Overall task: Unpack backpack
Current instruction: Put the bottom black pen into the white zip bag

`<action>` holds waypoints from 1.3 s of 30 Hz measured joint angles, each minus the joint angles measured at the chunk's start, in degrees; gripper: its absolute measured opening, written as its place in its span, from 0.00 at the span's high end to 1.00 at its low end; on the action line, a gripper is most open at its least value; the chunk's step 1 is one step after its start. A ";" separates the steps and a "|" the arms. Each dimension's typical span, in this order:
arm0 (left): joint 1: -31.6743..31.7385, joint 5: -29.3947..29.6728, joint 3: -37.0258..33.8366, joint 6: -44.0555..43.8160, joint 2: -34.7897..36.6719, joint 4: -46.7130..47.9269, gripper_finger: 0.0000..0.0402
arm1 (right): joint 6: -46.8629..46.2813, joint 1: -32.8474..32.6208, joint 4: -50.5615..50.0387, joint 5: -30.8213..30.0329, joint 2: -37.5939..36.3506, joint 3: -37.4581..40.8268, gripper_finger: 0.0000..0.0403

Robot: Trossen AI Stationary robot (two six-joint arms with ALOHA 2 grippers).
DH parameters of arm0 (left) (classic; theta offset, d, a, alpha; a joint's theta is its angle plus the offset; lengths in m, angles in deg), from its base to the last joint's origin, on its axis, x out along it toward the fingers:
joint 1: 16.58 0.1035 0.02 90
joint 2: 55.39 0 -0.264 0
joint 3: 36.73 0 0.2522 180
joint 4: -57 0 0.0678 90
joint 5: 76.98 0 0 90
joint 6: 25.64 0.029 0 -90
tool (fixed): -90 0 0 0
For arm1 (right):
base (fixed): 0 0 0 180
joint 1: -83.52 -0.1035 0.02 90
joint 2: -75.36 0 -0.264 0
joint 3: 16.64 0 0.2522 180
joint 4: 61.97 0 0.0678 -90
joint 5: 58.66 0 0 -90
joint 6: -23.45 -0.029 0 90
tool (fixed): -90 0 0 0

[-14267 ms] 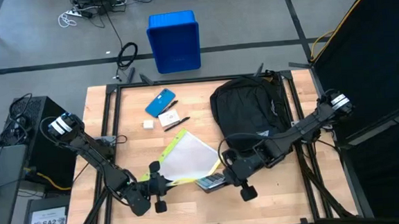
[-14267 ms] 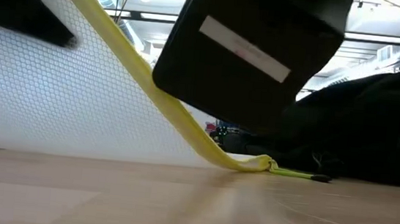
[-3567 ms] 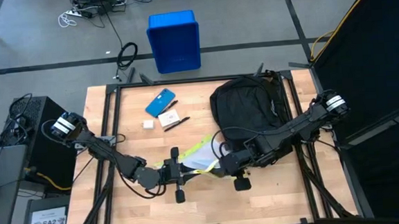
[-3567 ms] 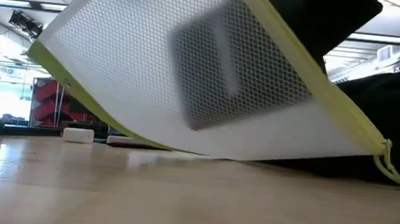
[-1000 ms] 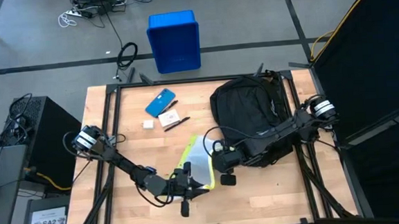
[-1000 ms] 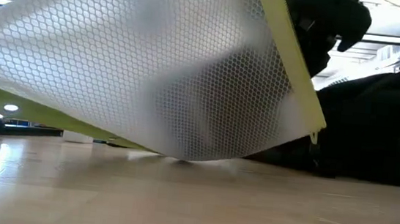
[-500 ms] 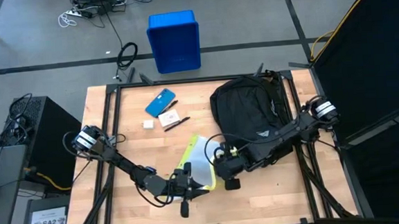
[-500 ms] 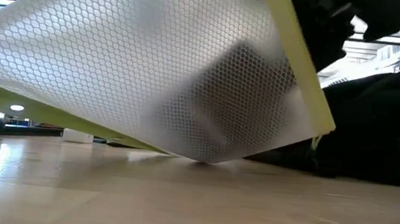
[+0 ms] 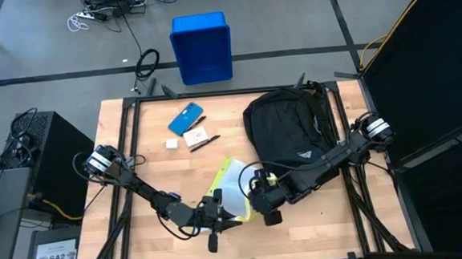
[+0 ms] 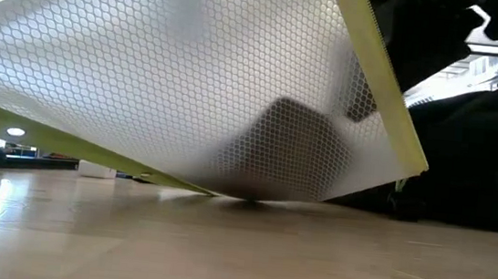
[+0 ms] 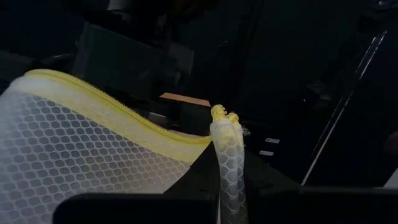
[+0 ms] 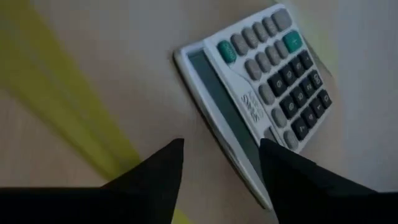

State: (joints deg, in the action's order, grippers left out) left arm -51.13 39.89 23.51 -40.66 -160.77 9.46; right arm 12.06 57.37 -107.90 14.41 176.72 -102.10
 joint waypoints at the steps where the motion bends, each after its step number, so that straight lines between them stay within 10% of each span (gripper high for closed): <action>1: 0.00 0.00 0.00 0.00 0.00 0.02 1.00 | -0.13 -0.03 -0.97 0.02 -0.05 -0.55 0.53; 23: 0.00 -0.20 0.00 1.03 0.07 0.37 1.00 | -6.30 -4.89 -25.61 -0.18 -0.27 -6.08 0.56; 31: -0.02 -0.20 0.00 1.03 0.07 0.39 1.00 | -7.11 -9.75 -20.24 0.65 -0.27 -2.14 0.59; 39: -0.01 -1.09 0.00 1.03 0.07 0.39 1.00 | 0.08 -15.13 -13.94 -13.99 -0.24 4.36 0.60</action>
State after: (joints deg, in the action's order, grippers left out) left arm -51.14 38.80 23.51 -39.64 -160.71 9.86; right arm 12.14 42.24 -121.84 0.42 176.48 -97.74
